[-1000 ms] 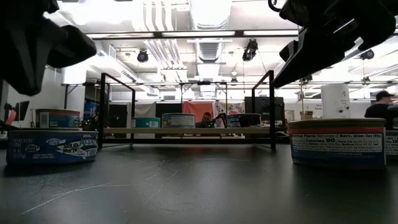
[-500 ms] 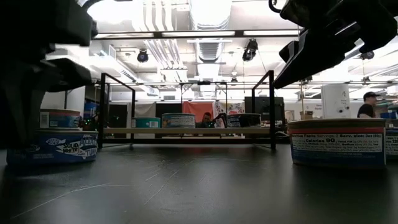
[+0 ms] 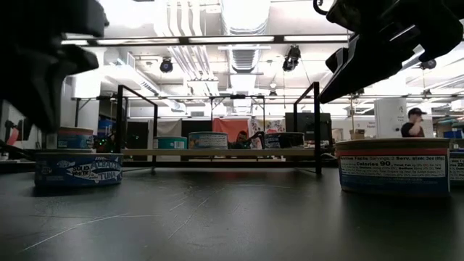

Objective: Stack canned seafood by type on shelf
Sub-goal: Stack the blue tuna can on top of the other blue tuna can on the shelf

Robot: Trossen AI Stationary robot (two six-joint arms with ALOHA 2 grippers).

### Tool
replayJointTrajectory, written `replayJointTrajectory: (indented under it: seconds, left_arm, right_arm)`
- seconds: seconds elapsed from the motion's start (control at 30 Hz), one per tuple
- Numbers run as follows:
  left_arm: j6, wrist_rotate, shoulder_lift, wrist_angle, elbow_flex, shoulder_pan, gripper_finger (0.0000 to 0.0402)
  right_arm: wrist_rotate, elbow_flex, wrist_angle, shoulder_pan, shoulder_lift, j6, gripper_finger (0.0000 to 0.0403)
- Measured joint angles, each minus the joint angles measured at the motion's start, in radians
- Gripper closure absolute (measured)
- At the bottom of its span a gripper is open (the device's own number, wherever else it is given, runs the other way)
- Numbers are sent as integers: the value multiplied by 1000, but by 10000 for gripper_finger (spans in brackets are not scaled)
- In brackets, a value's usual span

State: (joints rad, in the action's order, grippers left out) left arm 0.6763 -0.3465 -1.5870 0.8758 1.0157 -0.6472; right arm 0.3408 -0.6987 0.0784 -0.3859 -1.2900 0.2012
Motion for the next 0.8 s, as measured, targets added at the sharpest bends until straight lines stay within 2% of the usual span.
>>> replayJointTrajectory:
  seconds: [0.13, 0.27, 0.4, 0.63, 0.8]
  left_arm:
    - [-18, -13, 39, -35, -6, 0, 401]
    - [-146, -14, 87, -165, -31, 0, 401]
    - [-263, -35, 133, -224, -71, 0, 401]
    - [-332, -123, 280, -336, -227, 3, 401]
    - [-347, -163, 365, -398, -340, 3, 401]
  right_arm:
    - [0, 0, 0, 0, 0, -9, 390]
    - [0, 0, -7, 4, 0, -22, 390]
    - [0, 0, -53, 29, 0, -42, 390]
    - [-1, 0, -210, 121, 0, -208, 390]
    - [-4, 0, -256, 203, 0, -292, 390]
